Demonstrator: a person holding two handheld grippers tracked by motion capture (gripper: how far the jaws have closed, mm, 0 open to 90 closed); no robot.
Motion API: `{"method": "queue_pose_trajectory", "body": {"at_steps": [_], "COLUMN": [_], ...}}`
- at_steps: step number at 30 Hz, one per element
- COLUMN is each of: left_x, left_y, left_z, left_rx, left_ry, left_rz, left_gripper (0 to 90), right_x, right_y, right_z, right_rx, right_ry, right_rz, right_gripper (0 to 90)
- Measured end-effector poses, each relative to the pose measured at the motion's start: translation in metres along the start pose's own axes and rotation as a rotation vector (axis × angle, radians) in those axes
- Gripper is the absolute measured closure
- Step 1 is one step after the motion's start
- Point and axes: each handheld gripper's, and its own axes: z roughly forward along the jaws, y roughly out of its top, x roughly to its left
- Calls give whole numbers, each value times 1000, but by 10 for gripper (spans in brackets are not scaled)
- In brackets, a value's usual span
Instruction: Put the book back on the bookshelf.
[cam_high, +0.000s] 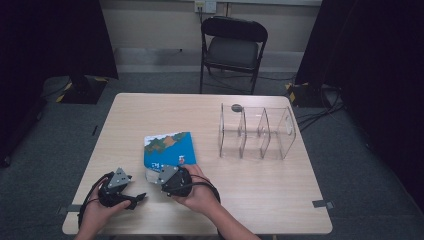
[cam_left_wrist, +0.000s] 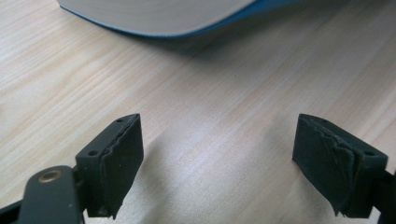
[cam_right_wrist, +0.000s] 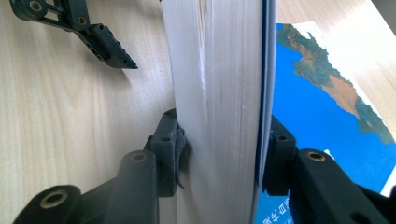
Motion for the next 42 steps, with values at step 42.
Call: {"method": "queue_pose_trajectory", "body": {"at_steps": [42], "left_x": [5], "left_y": [-9], "left_z": [5], "left_rx": [-62], "left_ry": [-56], "left_rz": [-85], "left_gripper": [115], "right_x": [-43], "right_y": [31], "right_z": [-38], "right_rx": [36], "right_ry": [89], "right_rz": [98], "right_gripper": [616]}}
